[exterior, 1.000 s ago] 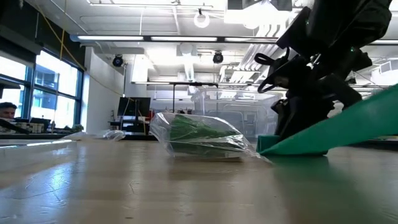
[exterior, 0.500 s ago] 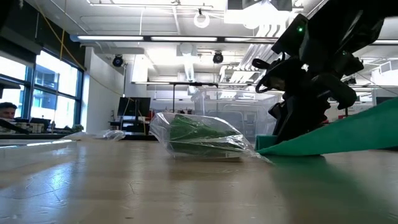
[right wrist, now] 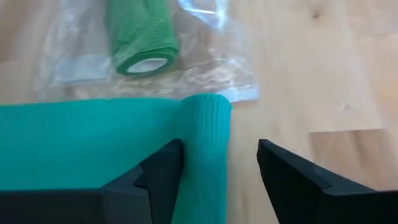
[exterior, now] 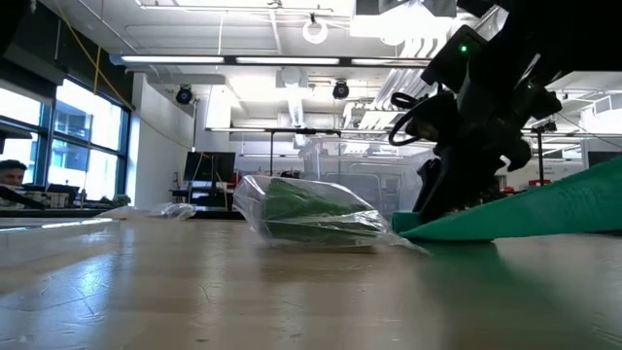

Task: Roll bandage
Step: Roll the blue bandage

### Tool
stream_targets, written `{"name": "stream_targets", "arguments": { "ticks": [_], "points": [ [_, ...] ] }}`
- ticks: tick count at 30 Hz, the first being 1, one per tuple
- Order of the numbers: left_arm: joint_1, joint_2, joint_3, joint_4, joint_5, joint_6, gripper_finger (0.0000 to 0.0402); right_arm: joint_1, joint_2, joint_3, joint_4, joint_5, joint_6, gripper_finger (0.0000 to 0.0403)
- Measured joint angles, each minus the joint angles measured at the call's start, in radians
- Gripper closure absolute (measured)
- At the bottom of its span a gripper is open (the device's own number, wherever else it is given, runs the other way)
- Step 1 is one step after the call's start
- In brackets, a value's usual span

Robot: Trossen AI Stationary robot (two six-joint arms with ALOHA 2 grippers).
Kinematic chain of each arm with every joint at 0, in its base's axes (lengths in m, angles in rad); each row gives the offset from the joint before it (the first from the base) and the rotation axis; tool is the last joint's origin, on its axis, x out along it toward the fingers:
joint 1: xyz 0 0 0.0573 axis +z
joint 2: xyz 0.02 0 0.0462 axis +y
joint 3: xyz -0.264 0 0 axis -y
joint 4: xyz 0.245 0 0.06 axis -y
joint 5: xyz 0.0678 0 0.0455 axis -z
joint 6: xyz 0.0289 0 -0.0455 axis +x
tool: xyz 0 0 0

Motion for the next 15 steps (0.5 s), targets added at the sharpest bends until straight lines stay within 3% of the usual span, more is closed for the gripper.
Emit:
{"name": "stream_targets", "arguments": {
  "ticks": [6, 9, 15],
  "points": [
    [0.005, 0.000, 0.000, 0.025, 0.034, 0.004, 0.0401, -0.009, -0.002, 0.003, -0.002, 0.105, -0.007, 0.0206],
    [0.000, 0.000, 0.000, 0.033, 0.085, 0.006, 0.0401, -0.037, -0.002, 0.003, -0.003, 0.110, -0.027, 0.0206],
    [-0.006, 0.001, 0.000, 0.019, 0.077, 0.006, 0.0401, -0.081, -0.002, 0.003, -0.005, 0.108, -0.049, 0.0206]
  ]
}}
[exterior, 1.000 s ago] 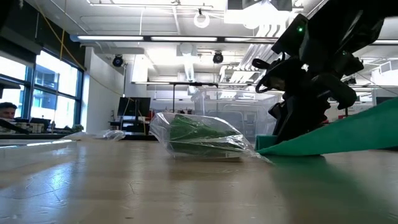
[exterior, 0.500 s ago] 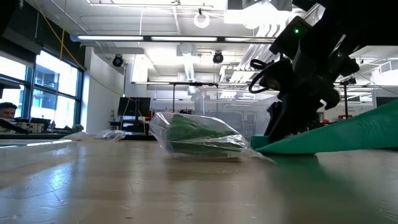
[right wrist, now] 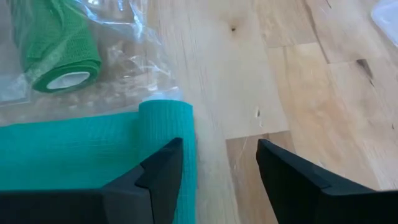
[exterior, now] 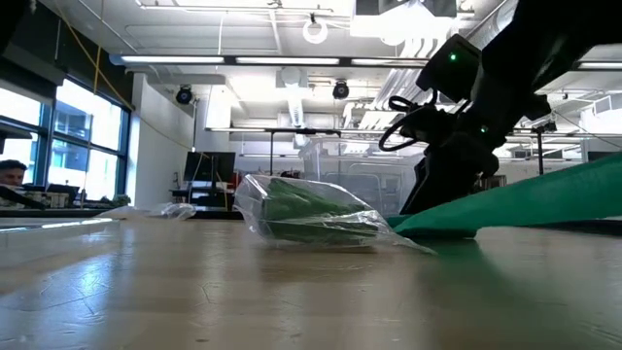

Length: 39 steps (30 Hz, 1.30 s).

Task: Roll bandage
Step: Roll the blue bandage

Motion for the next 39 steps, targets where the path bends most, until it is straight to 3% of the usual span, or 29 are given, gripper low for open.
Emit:
{"name": "stream_targets", "arguments": {
  "ticks": [5, 12, 22, 26, 31, 35, 39],
  "points": [
    [0.005, 0.000, 0.000, -0.016, -0.017, 0.001, 0.0401, 0.004, 0.000, 0.000, -0.001, -0.001, -0.004, 0.0206],
    [0.005, 0.032, 0.000, 0.034, 0.202, 0.008, 0.0401, 0.010, 0.046, 0.002, 0.014, -0.012, -0.018, 0.0206],
    [0.004, 0.091, 0.001, 0.035, 0.165, -0.056, 0.0394, 0.065, 0.072, 0.000, 0.048, 0.059, -0.002, 0.0206],
    [0.014, 0.092, 0.001, 0.029, 0.185, -0.062, 0.0355, 0.070, 0.073, 0.000, 0.053, 0.063, 0.001, 0.0206],
    [0.030, 0.092, 0.001, 0.033, 0.204, -0.103, 0.0268, 0.070, 0.073, 0.000, 0.053, 0.063, 0.005, 0.0206],
    [0.052, 0.086, 0.001, 0.028, 0.310, -0.190, 0.0206, 0.070, 0.073, 0.000, 0.053, 0.063, 0.001, 0.0206],
    [0.065, 0.040, 0.001, -0.070, 0.391, -0.232, 0.0184, 0.070, 0.073, 0.000, 0.051, 0.062, -0.002, 0.0206]
  ]
}}
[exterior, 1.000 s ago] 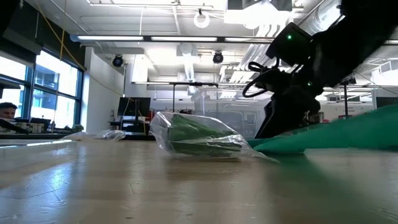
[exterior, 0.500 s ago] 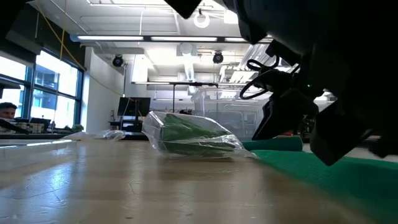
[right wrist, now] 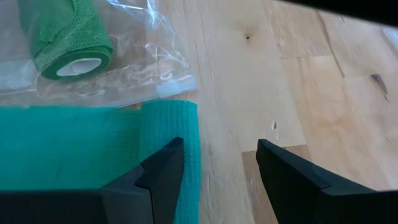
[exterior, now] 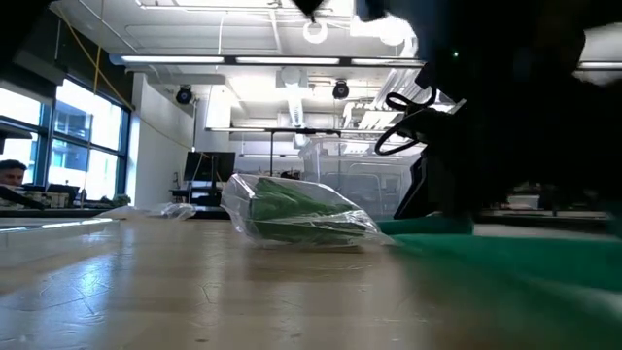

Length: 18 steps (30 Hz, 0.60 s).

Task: Roll bandage
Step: Roll the blue bandage

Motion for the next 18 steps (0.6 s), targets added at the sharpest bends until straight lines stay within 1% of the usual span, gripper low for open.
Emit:
{"name": "stream_targets", "arguments": {
  "ticks": [3, 7, 9, 12, 15, 17, 18],
  "points": [
    [-0.017, -0.051, 0.000, -0.138, 0.007, 0.036, 0.0184, 0.000, 0.000, 0.000, -0.004, -0.008, -0.016, 0.0206],
    [-0.042, -0.088, 0.001, -0.308, 0.006, 0.067, 0.0187, 0.007, -0.009, 0.002, -0.037, -0.011, -0.023, 0.0206],
    [-0.051, -0.098, 0.001, -0.341, -0.029, 0.062, 0.0187, 0.021, -0.026, 0.001, -0.061, -0.010, -0.027, 0.0206],
    [-0.059, -0.101, 0.001, -0.326, -0.075, 0.059, 0.0187, 0.048, -0.058, -0.002, -0.088, -0.010, -0.028, 0.0206],
    [-0.063, -0.106, 0.000, -0.330, -0.151, 0.058, 0.0188, 0.082, -0.089, -0.003, -0.128, 0.009, -0.031, 0.0206],
    [-0.063, -0.129, -0.001, -0.348, -0.260, 0.068, 0.0188, 0.102, -0.100, -0.003, -0.148, 0.030, -0.033, 0.0206],
    [-0.063, -0.152, -0.001, -0.352, -0.349, 0.082, 0.0188, 0.111, -0.103, -0.002, -0.157, 0.036, -0.038, 0.0206]
  ]
}}
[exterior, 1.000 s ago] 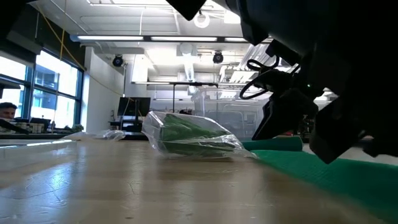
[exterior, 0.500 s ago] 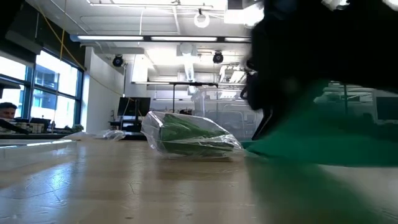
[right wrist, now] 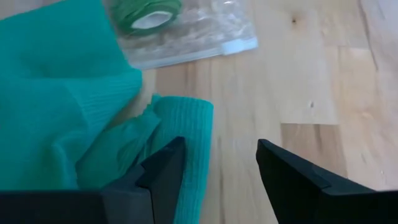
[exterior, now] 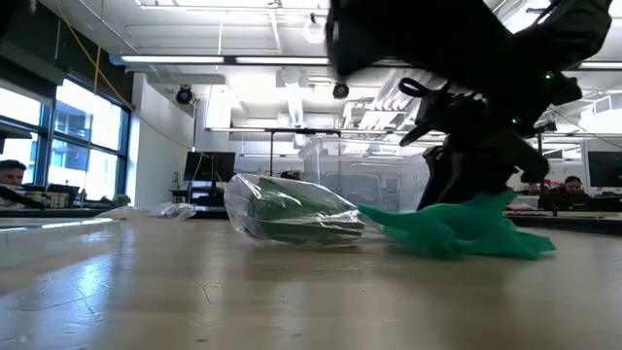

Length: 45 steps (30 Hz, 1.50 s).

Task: Roll bandage
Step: Roll the blue bandage

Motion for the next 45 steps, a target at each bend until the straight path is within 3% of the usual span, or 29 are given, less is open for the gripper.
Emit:
{"name": "stream_targets", "arguments": {
  "ticks": [4, 6, 10, 16, 19, 22, 26, 36, 45],
  "points": [
    [0.014, -0.088, 0.001, -0.049, -0.432, 0.010, 0.0188, 0.033, -0.001, 0.001, -0.021, 0.006, -0.001, 0.0206],
    [0.039, -0.106, -0.014, -0.053, -0.532, -0.032, 0.0188, 0.057, -0.001, 0.002, -0.038, 0.006, 0.021, 0.0206],
    [0.101, -0.108, -0.115, 0.068, -0.515, -0.084, 0.0188, 0.141, -0.006, 0.001, -0.118, 0.036, 0.085, 0.0206],
    [0.147, -0.103, -0.330, 0.378, -0.549, -0.149, 0.0188, 0.284, -0.071, -0.004, -0.263, 0.227, 0.202, 0.0207],
    [0.160, -0.104, -0.388, 0.548, -0.573, -0.130, 0.0188, 0.319, -0.102, -0.004, -0.295, 0.269, 0.234, 0.0207],
    [0.175, -0.105, -0.423, 0.612, -0.652, -0.109, 0.0188, 0.329, -0.123, -0.004, -0.299, 0.285, 0.245, 0.0207],
    [0.207, -0.095, -0.459, 0.732, -0.608, 0.004, 0.0188, 0.331, -0.148, -0.002, -0.290, 0.282, 0.246, 0.0208],
    [0.229, -0.073, -0.485, 0.748, -0.613, 0.022, 0.0188, 0.307, -0.152, -0.073, -0.241, 0.258, 0.313, 0.0301],
    [0.209, -0.074, -0.485, 0.745, -0.626, 0.045, 0.0188, 0.326, -0.220, -0.099, -0.236, 0.266, 0.328, 0.0343]
  ]
}}
